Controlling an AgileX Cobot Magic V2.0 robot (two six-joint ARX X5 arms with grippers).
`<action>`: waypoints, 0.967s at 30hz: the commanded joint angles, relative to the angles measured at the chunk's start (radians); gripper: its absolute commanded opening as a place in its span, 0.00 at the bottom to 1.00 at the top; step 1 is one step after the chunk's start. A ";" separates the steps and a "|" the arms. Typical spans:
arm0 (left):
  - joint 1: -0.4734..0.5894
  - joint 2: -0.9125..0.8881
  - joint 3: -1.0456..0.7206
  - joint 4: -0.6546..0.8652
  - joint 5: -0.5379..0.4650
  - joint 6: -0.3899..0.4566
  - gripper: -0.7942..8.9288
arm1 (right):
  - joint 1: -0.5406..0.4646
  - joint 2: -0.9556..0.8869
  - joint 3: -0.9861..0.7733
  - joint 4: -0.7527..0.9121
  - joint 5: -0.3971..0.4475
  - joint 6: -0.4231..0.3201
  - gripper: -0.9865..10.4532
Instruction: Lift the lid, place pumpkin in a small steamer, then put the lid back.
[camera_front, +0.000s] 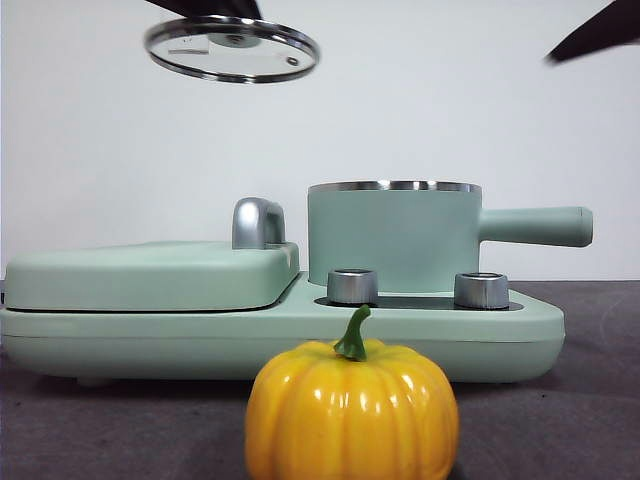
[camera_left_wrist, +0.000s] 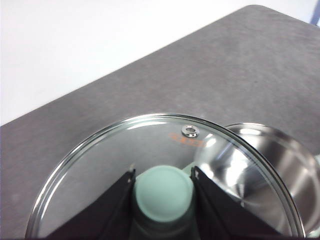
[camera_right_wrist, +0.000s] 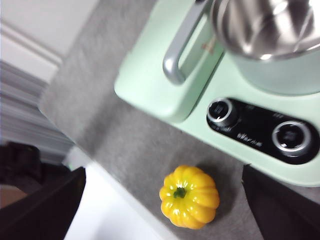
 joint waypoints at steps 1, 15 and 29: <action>0.023 -0.015 0.030 0.016 0.000 0.006 0.20 | 0.126 0.092 0.021 0.027 0.093 0.036 0.50; 0.092 -0.027 0.030 0.005 0.000 -0.002 0.09 | 0.487 0.535 0.151 -0.030 0.392 0.055 0.52; 0.093 -0.027 0.030 0.003 0.000 -0.002 0.09 | 0.542 0.750 0.197 -0.101 0.438 0.051 0.58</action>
